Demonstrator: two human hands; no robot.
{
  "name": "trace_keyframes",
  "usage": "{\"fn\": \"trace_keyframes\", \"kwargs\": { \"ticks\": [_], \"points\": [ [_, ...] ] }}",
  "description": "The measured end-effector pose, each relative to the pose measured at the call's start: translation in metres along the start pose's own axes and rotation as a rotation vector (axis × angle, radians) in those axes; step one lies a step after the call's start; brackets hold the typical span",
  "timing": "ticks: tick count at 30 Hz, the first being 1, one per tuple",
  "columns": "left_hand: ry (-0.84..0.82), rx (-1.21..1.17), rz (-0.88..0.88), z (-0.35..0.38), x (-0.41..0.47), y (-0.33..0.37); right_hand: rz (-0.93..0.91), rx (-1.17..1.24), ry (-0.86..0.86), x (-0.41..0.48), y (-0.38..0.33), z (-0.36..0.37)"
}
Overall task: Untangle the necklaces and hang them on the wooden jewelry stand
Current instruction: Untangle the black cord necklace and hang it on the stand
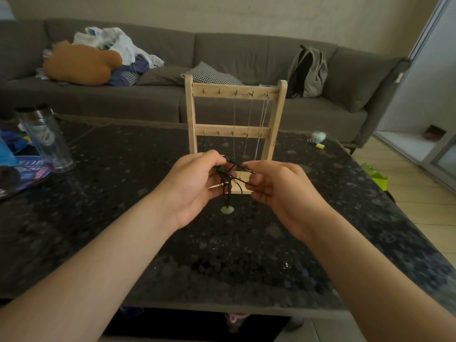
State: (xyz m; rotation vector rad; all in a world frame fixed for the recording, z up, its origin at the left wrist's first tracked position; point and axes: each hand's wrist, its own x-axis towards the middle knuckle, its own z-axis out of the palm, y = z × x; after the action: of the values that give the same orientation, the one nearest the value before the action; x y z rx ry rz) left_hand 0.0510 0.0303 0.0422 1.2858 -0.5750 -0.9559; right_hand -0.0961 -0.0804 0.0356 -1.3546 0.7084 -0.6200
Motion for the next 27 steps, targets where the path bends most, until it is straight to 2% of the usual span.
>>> {"fn": "trace_keyframes", "kwargs": {
  "ticks": [6,12,27],
  "points": [
    [0.059,0.037,-0.001,-0.0009,0.0049,-0.0031,-0.018,-0.078,0.025,-0.0015,-0.0019,0.0004],
    [0.042,0.041,-0.016,0.0001,0.0030,-0.0025,-0.015,-0.087,0.002,-0.0015,-0.0003,-0.0013],
    [0.012,0.125,-0.020,0.0001,-0.0030,-0.0064,-0.116,-0.283,0.027,-0.0007,0.0070,0.0000]
  ]
}}
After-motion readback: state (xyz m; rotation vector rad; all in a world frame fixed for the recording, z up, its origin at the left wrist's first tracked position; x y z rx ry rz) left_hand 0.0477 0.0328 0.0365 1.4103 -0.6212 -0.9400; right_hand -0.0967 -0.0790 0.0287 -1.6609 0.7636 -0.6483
